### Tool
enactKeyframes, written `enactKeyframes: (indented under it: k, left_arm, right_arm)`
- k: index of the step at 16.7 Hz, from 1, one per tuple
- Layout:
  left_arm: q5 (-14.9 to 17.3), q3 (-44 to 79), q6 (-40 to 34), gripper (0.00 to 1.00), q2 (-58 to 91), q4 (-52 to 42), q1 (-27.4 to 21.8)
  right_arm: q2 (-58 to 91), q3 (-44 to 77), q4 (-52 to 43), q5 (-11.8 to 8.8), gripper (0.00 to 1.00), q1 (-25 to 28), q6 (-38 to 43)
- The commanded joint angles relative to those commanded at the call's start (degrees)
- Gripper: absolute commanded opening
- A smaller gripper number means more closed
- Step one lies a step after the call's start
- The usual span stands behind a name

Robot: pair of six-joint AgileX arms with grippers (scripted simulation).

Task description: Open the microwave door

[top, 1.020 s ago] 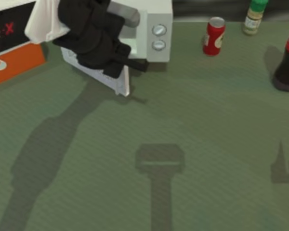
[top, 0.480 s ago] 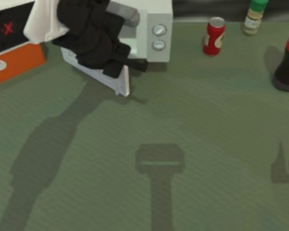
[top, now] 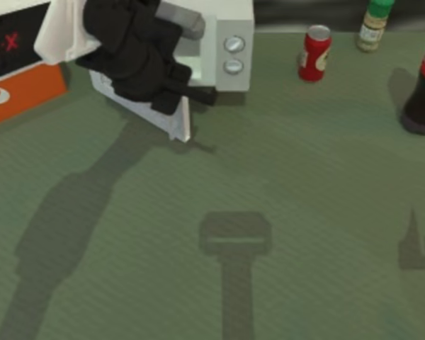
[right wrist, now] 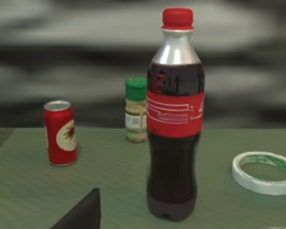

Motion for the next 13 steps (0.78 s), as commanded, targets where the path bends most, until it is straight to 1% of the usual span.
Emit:
enactKeyframes:
  k: [8, 10, 13]
  left_arm:
    - [0.0, 0.0, 0.0, 0.0, 0.0, 0.0, 0.0]
    - [0.5, -0.3, 0.0, 0.0, 0.1, 0.0, -0.2]
    - [1.9, -1.6, 2.8, 0.0, -1.1, 0.2, 0.8]
  right_arm:
    - [0.0, 0.0, 0.0, 0.0, 1.0, 0.0, 0.0]
    - [0.0, 0.0, 0.0, 0.0, 1.0, 0.0, 0.0]
    - [0.0, 0.0, 0.0, 0.0, 1.0, 0.0, 0.0]
